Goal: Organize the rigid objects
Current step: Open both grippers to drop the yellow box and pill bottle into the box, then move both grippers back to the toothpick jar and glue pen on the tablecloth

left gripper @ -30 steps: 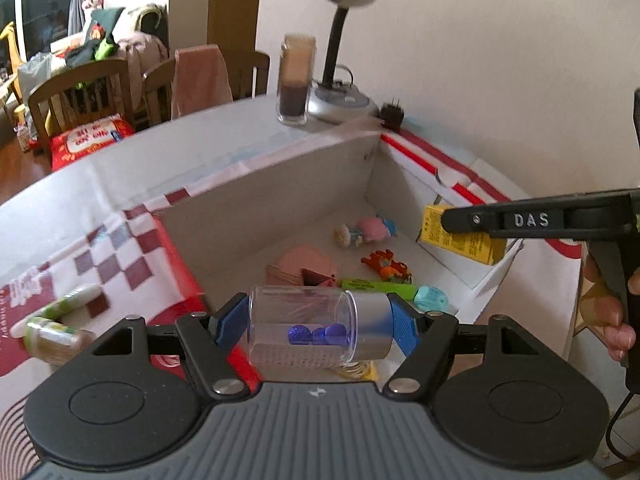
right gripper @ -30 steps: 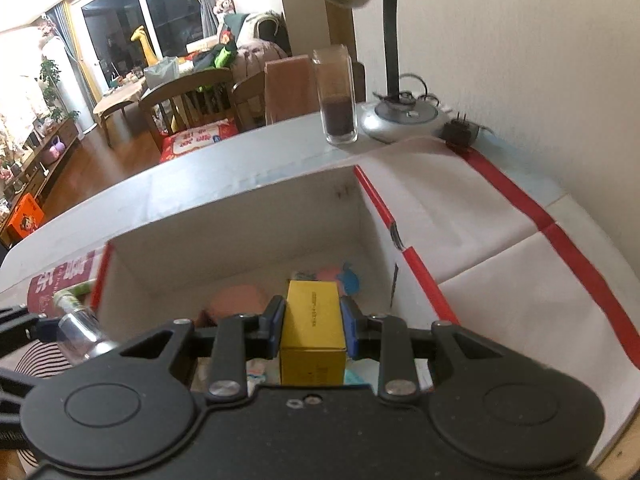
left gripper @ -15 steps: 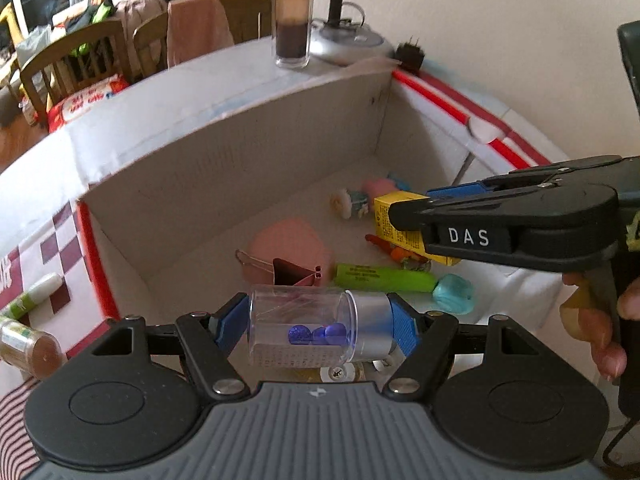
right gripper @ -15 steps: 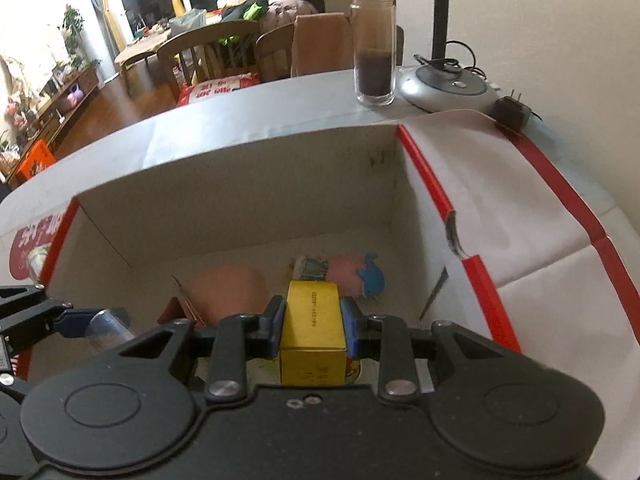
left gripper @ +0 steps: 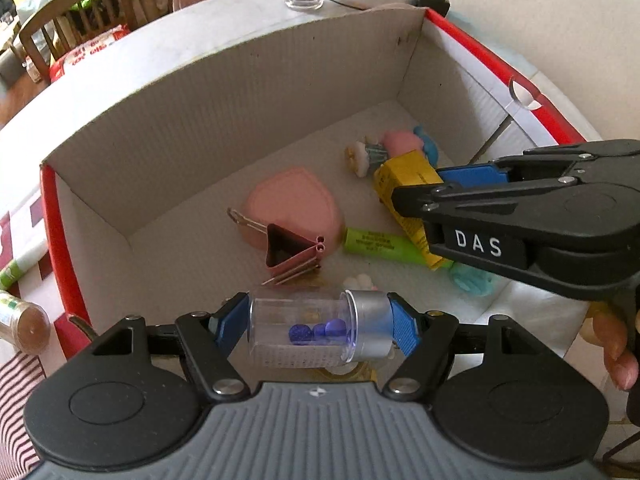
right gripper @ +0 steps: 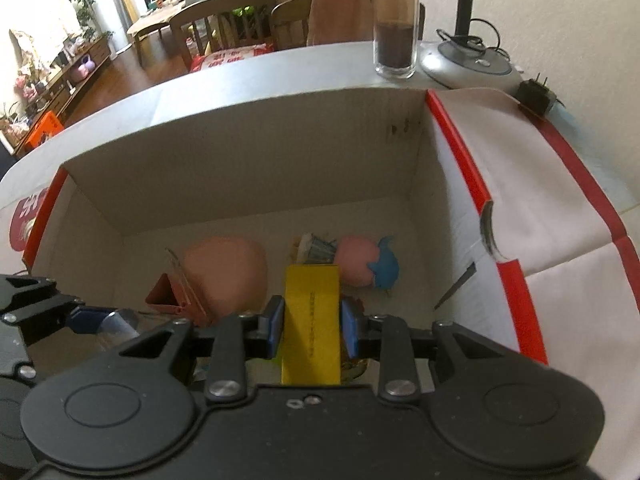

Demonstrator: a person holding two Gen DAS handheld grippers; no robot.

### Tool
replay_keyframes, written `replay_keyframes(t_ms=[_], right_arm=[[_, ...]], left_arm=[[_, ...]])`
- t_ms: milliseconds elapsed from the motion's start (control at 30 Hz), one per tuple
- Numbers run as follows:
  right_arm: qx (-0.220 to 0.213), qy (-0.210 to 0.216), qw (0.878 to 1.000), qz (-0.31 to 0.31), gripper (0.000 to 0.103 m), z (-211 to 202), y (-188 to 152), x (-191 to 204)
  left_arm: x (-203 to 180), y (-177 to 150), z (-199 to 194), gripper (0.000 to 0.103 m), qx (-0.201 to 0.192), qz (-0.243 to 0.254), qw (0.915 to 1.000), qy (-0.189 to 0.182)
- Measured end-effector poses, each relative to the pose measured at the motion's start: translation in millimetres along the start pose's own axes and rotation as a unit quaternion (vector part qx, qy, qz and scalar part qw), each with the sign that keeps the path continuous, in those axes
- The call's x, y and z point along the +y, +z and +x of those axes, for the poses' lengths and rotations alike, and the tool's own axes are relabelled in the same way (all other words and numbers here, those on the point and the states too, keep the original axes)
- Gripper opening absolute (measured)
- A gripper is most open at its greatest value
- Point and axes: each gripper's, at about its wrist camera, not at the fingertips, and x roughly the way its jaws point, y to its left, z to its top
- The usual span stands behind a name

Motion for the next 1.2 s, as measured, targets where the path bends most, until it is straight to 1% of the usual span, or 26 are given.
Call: replay_keyframes(t_ms=[200,233,300,333,367,467,533,600,667,733,800,900,1000,1200], right_arm=[[0.015,0.008,1.000,-0.001,0.034,1,-2,-1],[0.017,0.009,1.000,-0.001,0.037,1,-3,-2],[0.019,0.011,1.000,-0.001,0.046,1,-3,-3],[0.018,0.013,1.000,-0.001,0.054,0,-4,-4],[0.016,0.014,1.000,-0.001,0.058,-2,-3,-4],[0.011,0.014,1.000,-0.001,0.063,-6,-3,-5],[0.006,0.015,1.000,0.003,0.064,-10,-3,-7],[0.003,0.018,1.000,0.006,0.065,-14,-2,-8],[-0.002,0.019,1.000,0.008,0.070,-18,-2,-8],[-0.006,0.021,1.000,0.007,0.071,-23,-2,-9],[-0.010,0.022,1.000,0.006,0.072,-28,-1,-8],[-0.018,0.025,1.000,0.003,0.075,-37,0,-7],[-0.026,0.028,0.999,0.002,0.077,-47,1,-4],[-0.052,0.036,0.998,0.000,0.086,-73,1,7]], left_arm=[[-1,2,2,0.073,0.011,0.003,0.9999,0.000],[-1,1,2,0.073,0.011,0.003,0.9999,0.000],[-1,1,2,0.073,0.010,0.003,0.9999,0.000],[-3,4,3,0.073,0.009,0.003,1.0000,0.000],[-3,4,2,0.073,0.008,0.005,1.0000,0.001],[-6,5,0,0.073,0.002,0.010,0.9999,0.005],[-7,3,-3,0.073,-0.004,0.008,0.9999,0.004],[-6,3,-6,0.073,-0.012,0.002,0.9999,-0.002],[-4,1,-11,0.073,-0.019,-0.004,0.9998,-0.009],[-4,0,-15,0.073,-0.026,-0.011,0.9995,-0.016],[-2,-1,-21,0.076,-0.034,-0.017,0.9990,-0.025],[-1,-5,-30,0.076,-0.052,-0.019,0.9980,-0.033],[-4,-10,-44,0.076,-0.072,-0.019,0.9963,-0.043],[-3,-22,-75,0.077,-0.122,-0.017,0.9910,-0.053]])
